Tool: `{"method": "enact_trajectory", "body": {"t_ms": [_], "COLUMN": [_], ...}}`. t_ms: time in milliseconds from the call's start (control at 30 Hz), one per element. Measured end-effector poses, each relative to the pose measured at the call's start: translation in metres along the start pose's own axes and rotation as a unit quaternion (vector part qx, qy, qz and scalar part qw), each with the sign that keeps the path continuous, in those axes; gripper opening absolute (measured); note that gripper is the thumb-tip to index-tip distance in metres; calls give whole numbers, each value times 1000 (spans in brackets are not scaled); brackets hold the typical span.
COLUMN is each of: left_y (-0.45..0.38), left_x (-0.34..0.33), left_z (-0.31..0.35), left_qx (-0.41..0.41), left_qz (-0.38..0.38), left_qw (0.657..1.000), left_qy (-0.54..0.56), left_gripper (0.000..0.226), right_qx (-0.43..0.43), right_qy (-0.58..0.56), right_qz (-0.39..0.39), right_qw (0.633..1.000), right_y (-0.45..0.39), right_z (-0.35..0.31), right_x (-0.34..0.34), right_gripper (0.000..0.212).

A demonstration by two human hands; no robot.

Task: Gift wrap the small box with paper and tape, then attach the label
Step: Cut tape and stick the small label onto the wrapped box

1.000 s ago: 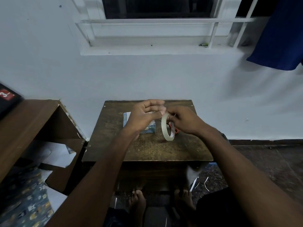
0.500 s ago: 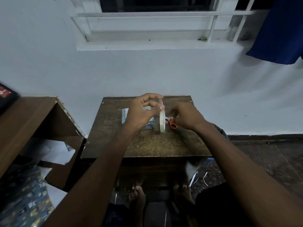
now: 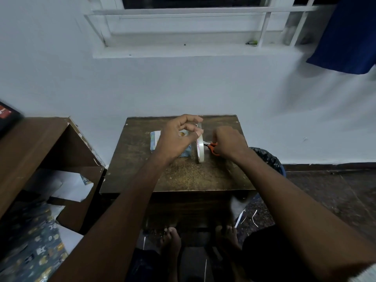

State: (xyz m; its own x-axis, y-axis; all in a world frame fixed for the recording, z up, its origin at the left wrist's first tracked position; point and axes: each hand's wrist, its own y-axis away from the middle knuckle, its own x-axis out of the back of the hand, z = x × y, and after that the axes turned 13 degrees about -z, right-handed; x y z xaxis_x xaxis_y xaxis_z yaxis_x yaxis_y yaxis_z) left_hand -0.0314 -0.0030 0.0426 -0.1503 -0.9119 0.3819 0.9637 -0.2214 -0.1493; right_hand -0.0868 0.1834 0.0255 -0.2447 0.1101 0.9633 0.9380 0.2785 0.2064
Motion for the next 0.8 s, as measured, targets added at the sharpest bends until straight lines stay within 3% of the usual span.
{"method": "enact_trajectory", "body": {"t_ms": [367, 600, 800], "left_y": [-1, -1, -2], "left_x": [-1, -1, 0], "left_z": [-4, -6, -7], "left_qx": [4, 5, 11], "left_qz": [-13, -17, -19], "left_qw": [1000, 1000, 999], "left_qy": [9, 24, 34], "left_gripper": [30, 33, 35], "right_qx": [5, 12, 106], "right_qy": [24, -128, -238], "right_qz": [-48, -34, -41], "right_qw": [999, 991, 965], "right_y": [-4, -9, 7], "right_z": [7, 33, 48], "right_x": [-3, 26, 49], "right_gripper": [27, 19, 40]}}
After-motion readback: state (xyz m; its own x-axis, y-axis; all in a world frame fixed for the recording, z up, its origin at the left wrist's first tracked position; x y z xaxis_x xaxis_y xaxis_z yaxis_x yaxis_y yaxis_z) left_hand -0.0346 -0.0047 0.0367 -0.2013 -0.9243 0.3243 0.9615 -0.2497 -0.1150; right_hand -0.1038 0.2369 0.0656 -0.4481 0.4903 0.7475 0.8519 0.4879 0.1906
